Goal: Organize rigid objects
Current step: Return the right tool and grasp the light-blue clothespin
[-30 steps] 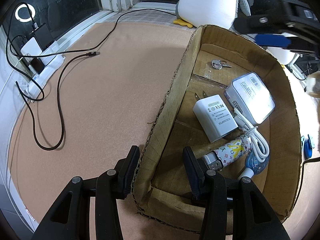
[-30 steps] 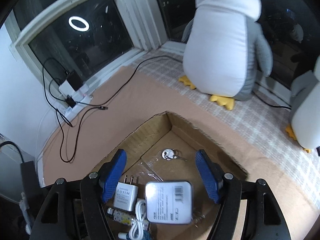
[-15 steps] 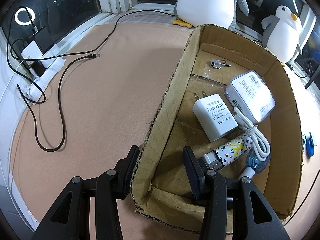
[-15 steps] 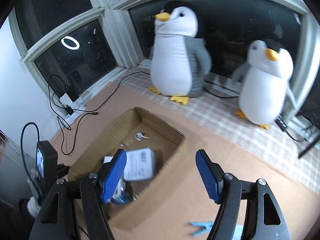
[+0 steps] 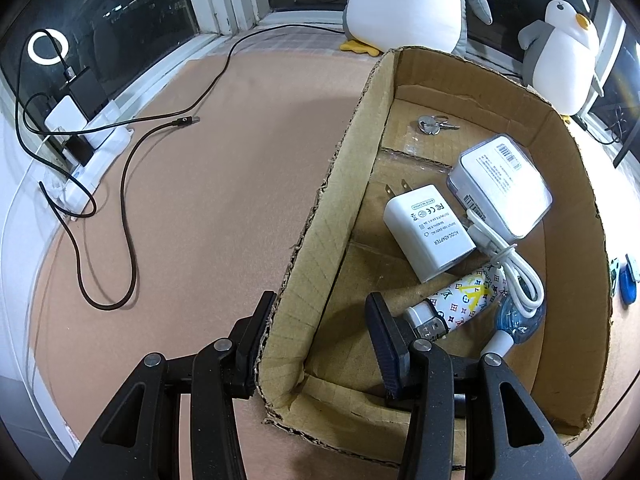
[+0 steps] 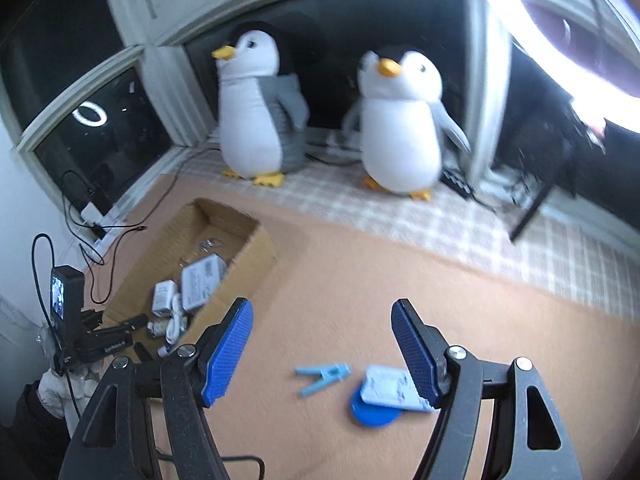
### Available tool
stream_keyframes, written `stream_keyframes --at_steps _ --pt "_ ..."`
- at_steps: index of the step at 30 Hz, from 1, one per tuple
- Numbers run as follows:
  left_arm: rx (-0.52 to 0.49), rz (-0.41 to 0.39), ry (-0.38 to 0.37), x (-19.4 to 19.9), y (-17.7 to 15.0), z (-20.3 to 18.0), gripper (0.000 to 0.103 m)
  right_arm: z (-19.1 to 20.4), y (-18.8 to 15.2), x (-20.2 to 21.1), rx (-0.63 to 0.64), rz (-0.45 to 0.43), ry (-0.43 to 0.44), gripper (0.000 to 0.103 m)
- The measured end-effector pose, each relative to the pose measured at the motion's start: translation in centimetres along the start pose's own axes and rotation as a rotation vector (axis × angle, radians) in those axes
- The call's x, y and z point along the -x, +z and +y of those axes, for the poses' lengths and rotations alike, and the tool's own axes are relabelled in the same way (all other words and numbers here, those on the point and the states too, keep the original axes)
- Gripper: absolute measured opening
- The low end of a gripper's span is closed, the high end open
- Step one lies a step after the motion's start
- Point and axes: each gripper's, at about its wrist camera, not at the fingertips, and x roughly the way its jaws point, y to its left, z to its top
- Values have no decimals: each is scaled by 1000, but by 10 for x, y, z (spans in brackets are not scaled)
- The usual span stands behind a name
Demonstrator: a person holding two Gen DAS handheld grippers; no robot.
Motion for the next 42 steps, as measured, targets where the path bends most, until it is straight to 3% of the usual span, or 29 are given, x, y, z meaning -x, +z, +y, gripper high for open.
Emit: stream_keyframes --at_steps 13,20,26,38,42 --pt "-7 -4 3 0 -1 0 49 -54 -51 -4 -258 65 89 68" --pt "-7 -5 2 0 -1 0 49 -38 -66 -36 -293 164 133 46" --pt "-2 -3 -9 0 -2 1 49 -26 -71 -69 -382 250 180 46" --pt "10 -5 -25 0 -3 3 49 -41 -71 -104 -565 312 151 45" --pt "10 -5 -27 0 -3 4 49 -39 -65 -115 -556 327 122 45"
